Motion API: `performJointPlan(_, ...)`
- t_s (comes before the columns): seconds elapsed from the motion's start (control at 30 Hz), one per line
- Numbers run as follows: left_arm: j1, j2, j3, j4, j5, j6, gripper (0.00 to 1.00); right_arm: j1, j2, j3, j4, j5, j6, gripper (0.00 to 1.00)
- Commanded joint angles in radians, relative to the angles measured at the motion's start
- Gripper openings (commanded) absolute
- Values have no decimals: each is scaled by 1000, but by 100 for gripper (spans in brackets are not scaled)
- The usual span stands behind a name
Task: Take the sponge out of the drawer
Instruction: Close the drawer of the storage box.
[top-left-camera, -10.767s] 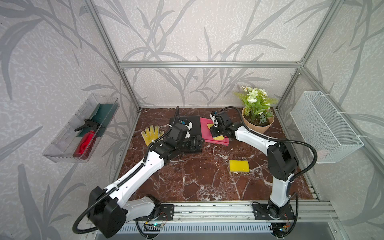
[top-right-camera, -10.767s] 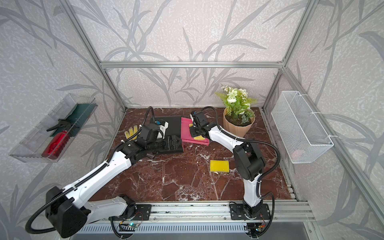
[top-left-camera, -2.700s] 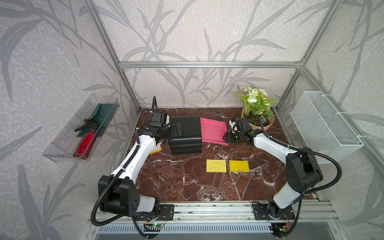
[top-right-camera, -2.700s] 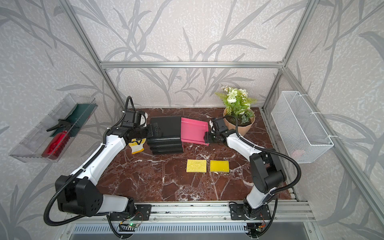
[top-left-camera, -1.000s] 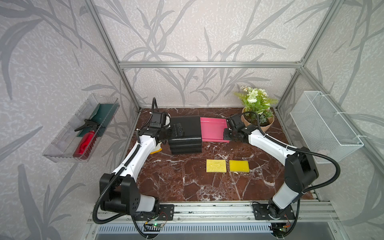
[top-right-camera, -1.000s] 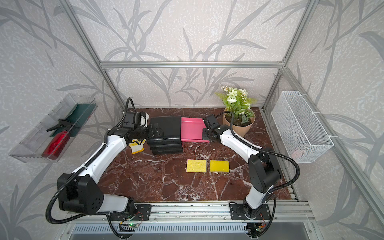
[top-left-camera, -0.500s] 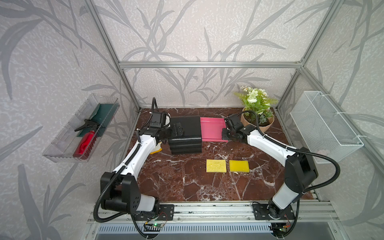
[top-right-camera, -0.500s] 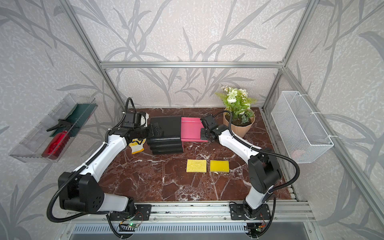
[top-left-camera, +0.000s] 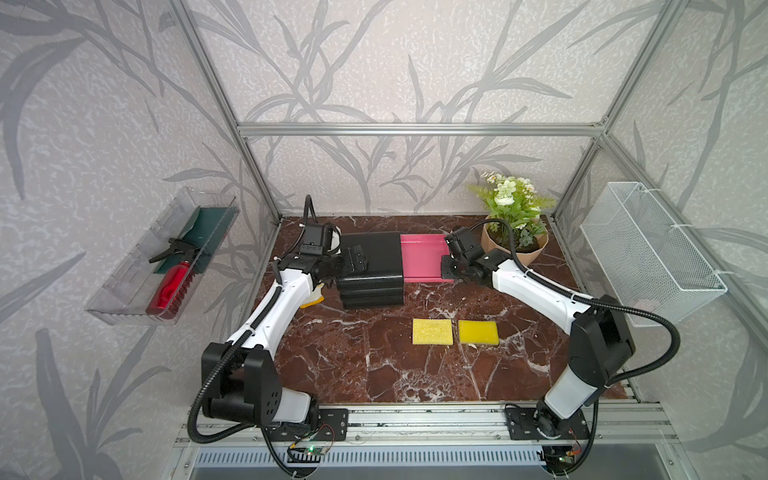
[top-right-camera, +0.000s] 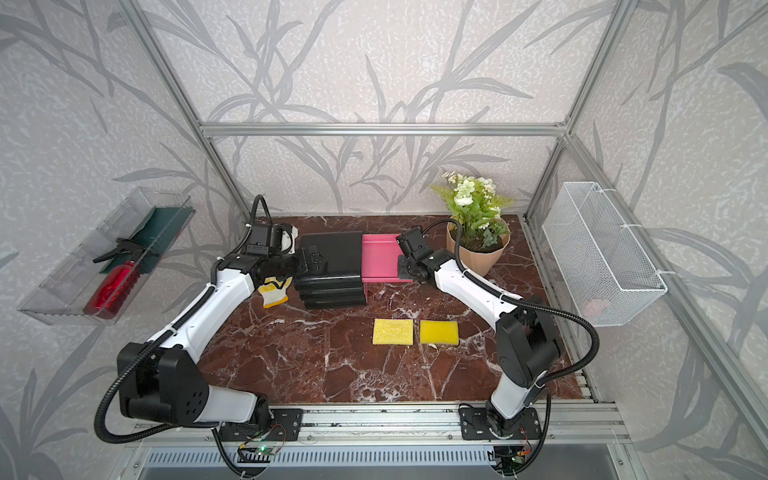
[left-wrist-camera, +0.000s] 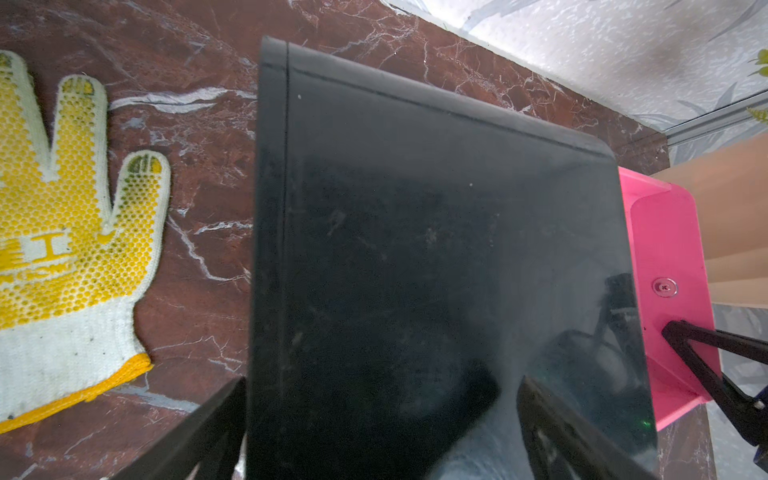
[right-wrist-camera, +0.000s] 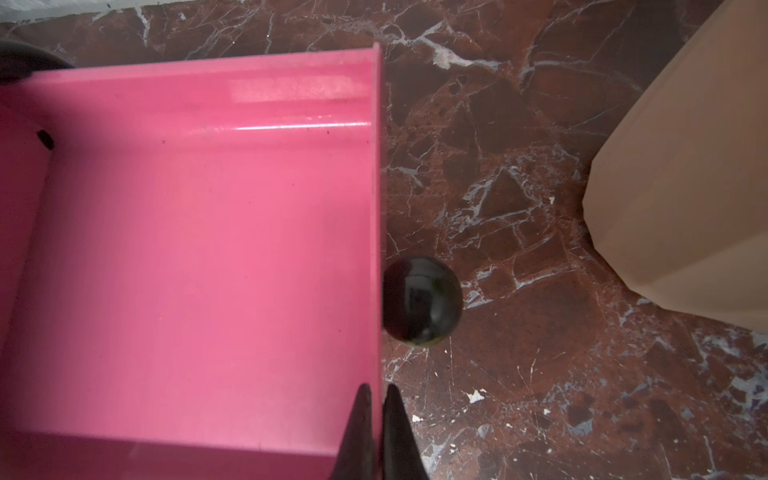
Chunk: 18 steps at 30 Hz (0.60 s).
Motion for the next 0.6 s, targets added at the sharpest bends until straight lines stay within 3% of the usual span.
performJointPlan(0.0,-8,6,-10,28,70,-3,99,12,-44,78,106,1,5,0)
performJointPlan(0.23,-9,8,-9,32,77,-4,99,58,-26,121,136,-32,-21,1)
performJointPlan(0.43,-9,-2,-12,30,74,-1,99,72,-20,120,175,-100,-37,14)
performJointPlan(0.57,-8,-10,-11,30,69,2,99,72,-51,101,192,-104,-68,41)
